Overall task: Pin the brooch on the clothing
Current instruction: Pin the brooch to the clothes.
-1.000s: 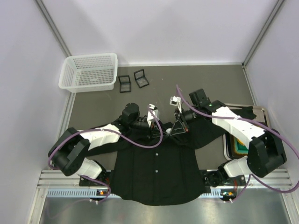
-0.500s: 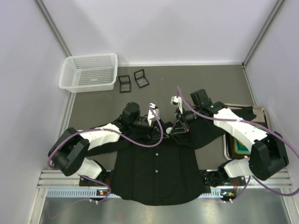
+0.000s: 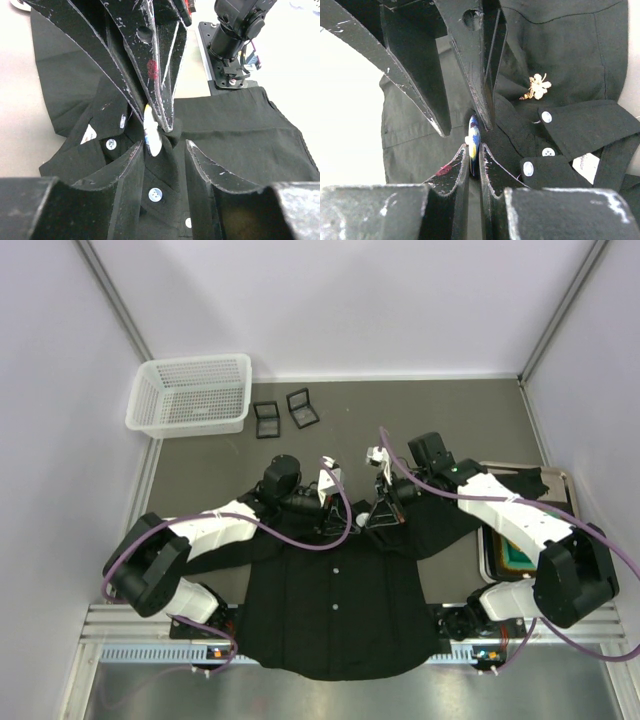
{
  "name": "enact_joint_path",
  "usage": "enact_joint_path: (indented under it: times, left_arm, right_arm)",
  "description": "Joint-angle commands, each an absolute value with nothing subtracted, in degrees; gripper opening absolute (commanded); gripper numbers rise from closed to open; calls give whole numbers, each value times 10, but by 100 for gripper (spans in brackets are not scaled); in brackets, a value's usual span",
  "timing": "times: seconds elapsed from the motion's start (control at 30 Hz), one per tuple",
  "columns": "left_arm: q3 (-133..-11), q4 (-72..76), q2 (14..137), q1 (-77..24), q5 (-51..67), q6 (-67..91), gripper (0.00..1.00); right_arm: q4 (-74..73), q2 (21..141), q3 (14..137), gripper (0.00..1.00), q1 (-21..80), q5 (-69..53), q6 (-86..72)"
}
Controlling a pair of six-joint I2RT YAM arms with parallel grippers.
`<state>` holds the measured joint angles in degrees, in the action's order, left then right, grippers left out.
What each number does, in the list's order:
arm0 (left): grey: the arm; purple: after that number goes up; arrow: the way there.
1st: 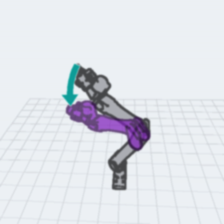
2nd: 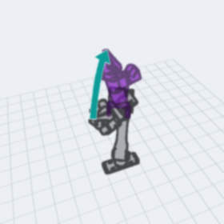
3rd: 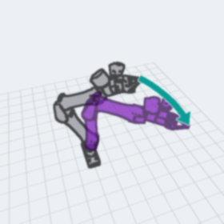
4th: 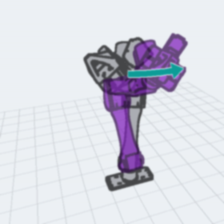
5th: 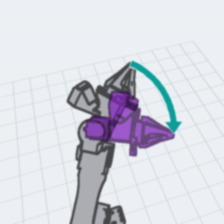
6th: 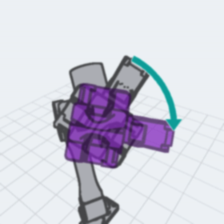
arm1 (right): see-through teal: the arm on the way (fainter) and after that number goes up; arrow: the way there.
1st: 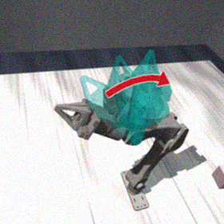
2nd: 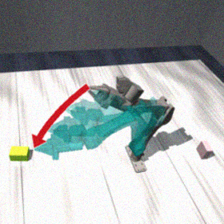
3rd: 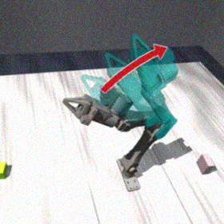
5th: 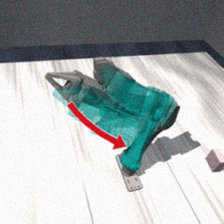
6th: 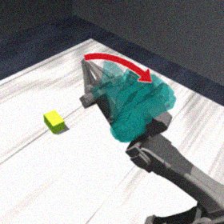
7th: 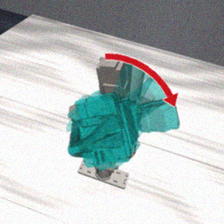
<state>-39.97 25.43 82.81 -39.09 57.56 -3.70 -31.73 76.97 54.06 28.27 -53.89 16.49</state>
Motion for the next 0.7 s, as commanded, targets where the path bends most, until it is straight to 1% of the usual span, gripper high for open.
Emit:
enact_joint_path:
  times: [0.0,0.2,0.3,0.33,0.37,0.43,0.5,0.67]
  left_arm:
    - [-418,250,824,-388,576,-51,41]
    - [-424,274,837,-388,570,-29,39]
    - [-428,291,844,-388,571,-16,24]
    - [-431,291,845,-388,572,-15,15]
    - [-432,292,848,-388,573,-15,9]
    - [-433,294,850,-388,581,-16,1]
    - [-432,294,849,-388,584,-18,0]
    - [-431,282,840,-394,589,-52,0]
  right_arm:
    - [-297,751,541,0,284,-544,178]
    - [-297,750,541,0,289,-555,182]
    - [-297,749,542,0,291,-556,184]
    - [-297,748,543,0,291,-557,185]
    - [-298,748,543,0,291,-557,186]
    - [-299,749,545,0,291,-556,185]
    - [-298,748,548,0,291,-557,185]
    - [-300,759,559,5,290,-548,166]
